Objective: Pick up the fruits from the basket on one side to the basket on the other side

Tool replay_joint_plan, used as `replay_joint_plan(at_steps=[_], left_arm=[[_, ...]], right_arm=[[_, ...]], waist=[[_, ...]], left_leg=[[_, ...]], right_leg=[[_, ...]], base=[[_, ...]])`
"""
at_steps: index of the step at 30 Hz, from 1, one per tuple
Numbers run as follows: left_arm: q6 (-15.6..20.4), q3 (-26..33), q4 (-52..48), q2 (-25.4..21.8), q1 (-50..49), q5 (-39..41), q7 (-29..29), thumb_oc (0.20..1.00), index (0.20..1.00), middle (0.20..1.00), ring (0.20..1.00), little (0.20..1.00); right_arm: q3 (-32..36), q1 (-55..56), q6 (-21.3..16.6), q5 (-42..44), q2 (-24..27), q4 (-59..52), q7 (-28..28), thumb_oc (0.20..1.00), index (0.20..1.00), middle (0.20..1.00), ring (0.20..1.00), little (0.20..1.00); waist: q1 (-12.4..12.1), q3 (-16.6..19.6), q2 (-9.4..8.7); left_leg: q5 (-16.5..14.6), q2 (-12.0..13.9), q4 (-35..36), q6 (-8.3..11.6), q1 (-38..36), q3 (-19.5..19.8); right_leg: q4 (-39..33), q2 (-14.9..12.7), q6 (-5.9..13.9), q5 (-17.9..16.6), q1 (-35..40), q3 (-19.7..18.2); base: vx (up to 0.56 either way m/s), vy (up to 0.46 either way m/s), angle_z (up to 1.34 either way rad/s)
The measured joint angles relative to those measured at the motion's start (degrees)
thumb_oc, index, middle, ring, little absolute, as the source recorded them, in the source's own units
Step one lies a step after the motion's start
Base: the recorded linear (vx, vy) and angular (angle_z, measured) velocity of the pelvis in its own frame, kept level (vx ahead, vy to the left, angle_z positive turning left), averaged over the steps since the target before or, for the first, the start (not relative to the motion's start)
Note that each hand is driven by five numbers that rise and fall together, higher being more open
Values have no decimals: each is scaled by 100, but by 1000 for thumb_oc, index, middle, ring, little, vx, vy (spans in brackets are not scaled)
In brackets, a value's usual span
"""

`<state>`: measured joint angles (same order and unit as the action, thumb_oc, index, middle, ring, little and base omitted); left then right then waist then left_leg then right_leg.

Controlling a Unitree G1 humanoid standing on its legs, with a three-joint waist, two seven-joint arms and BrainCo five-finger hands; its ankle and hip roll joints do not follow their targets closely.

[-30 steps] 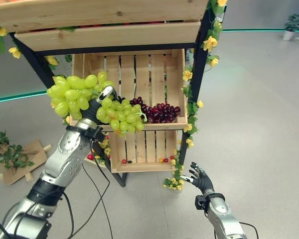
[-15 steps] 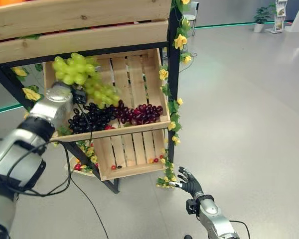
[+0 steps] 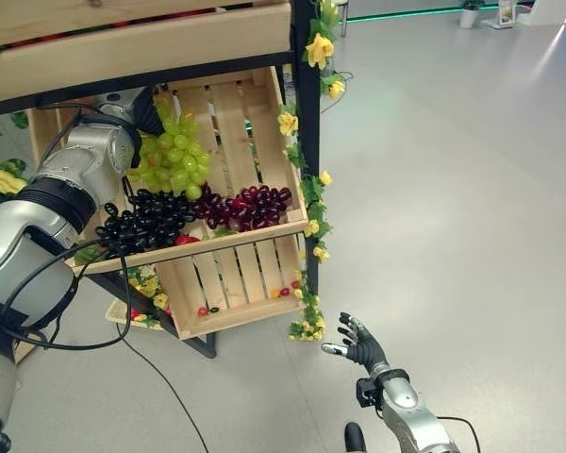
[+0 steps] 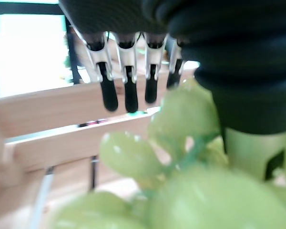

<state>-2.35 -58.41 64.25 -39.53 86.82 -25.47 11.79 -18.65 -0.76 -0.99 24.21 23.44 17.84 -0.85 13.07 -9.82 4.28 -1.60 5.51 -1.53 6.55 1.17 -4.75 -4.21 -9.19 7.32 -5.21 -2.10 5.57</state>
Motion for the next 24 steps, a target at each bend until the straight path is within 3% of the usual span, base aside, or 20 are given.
replay_joint_plan(at_steps=[5,7,10,11,15,19,24], left_arm=[[79,117,-119,-14,-4,-56,-4,1000,1000,1000,1000,1000],[168,528,-404,-157,-121,111,5,1000,1000,1000,1000,1000],[185,667,-540,-242,-181,289,43,1000,1000,1000,1000,1000],[256,1215,-1048,-394,-511,655,79,1000,1000,1000,1000,1000],[487,1964,-2181,-804,-1334,1754,235,1000,1000,1000,1000,1000],[399,1665,-2389,-1228,-1348,1486,301,1000,1000,1000,1000,1000],[167,847,-945,-1172,-892,1331,-244,1000,1000,1000,1000,1000]], right_arm=[[-6,-10,0,0,11,2,-15,1000,1000,1000,1000,1000],[-4,-11,-3,-3,-4,2,-21,1000,1000,1000,1000,1000],[-5,-29,-3,-8,1,16,-26,1000,1000,1000,1000,1000],[15,-12,-13,-9,-1,25,-25,1000,1000,1000,1000,1000],[130,29,-12,-13,-29,53,-29,1000,1000,1000,1000,1000],[308,132,-8,-50,-19,86,-17,1000,1000,1000,1000,1000],[307,-26,10,-49,-60,77,-7,1000,1000,1000,1000,1000]], waist=[[-11,-111,74],[-9,-121,74],[-84,-137,84],[-89,-190,78],[-144,-264,49],[-310,-296,-11],[-296,-278,-90]], left_leg=[[0,15,17,0,1,2],[0,23,20,0,-1,4],[0,22,33,0,-21,19],[-1,23,41,2,-98,5],[0,27,51,5,-141,32],[1,31,56,6,-144,47],[2,34,54,5,-144,66]], right_leg=[[-16,5,0,0,2,16],[-16,1,0,0,6,106],[-18,-3,0,0,38,161],[-14,-3,-3,-1,74,176],[-37,0,-10,6,185,272],[-50,5,-10,4,207,301],[-65,-7,-10,2,230,319]], base=[[0,0,0],[0,0,0],[0,-4,-2],[0,0,0],[-4,-12,9],[-1,3,3],[-3,8,2]])
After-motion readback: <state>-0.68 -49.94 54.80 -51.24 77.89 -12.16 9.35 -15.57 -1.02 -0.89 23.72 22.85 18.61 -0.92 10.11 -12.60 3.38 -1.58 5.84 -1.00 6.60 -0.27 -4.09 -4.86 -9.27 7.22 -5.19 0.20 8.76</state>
